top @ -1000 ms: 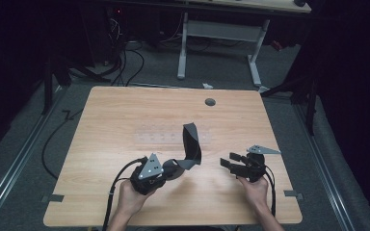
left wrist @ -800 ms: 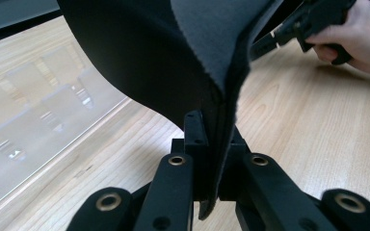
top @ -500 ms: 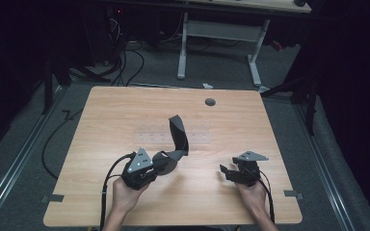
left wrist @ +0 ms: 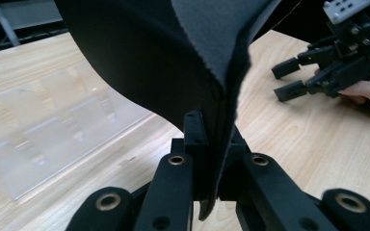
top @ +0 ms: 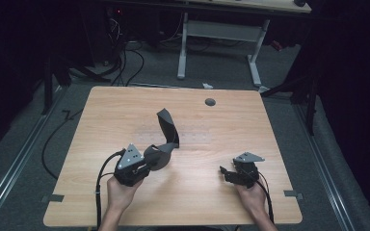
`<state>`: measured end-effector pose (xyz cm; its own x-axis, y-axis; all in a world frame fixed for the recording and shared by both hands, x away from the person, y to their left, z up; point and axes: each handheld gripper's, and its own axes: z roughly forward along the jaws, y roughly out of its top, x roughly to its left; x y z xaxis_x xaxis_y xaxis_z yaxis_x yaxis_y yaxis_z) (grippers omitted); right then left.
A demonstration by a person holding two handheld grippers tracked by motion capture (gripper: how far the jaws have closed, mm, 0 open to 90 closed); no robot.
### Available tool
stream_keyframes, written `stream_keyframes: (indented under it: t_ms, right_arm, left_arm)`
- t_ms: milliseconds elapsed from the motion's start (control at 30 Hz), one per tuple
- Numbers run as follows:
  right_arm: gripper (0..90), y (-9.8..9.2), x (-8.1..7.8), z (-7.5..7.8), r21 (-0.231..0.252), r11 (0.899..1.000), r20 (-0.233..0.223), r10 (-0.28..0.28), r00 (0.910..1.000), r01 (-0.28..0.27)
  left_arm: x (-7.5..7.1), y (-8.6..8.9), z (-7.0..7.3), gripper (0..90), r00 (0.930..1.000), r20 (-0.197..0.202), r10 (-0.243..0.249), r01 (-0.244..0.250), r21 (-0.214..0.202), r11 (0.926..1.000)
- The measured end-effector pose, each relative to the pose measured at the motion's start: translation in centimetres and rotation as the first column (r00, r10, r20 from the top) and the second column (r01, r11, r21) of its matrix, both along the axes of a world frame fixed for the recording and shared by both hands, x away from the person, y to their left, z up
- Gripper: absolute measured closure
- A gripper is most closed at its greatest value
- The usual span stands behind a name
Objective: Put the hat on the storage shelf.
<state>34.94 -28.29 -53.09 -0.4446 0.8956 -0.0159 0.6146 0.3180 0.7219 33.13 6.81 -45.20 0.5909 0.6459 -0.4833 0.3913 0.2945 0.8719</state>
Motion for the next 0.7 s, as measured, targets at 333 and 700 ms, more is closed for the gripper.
stream_keyframes:
  t_ms: [333, 700]
  right_arm:
    - [33.0, 0.0, 0.0, 0.0, -0.003, 1.0, 0.003, 0.007, 1.0, -0.007]
    - [32.8, 0.0, 0.0, 0.0, -0.003, 1.0, 0.003, 0.007, 1.0, -0.007]
  left_arm:
    - [0.9, 1.8, 1.1, 86.6, 0.9975, 0.024, 0.066, -0.065, -0.039, 0.9971]
    - [2.1, 3.3, 1.6, 86.6, 0.9937, 0.029, 0.108, -0.106, -0.054, 0.9928]
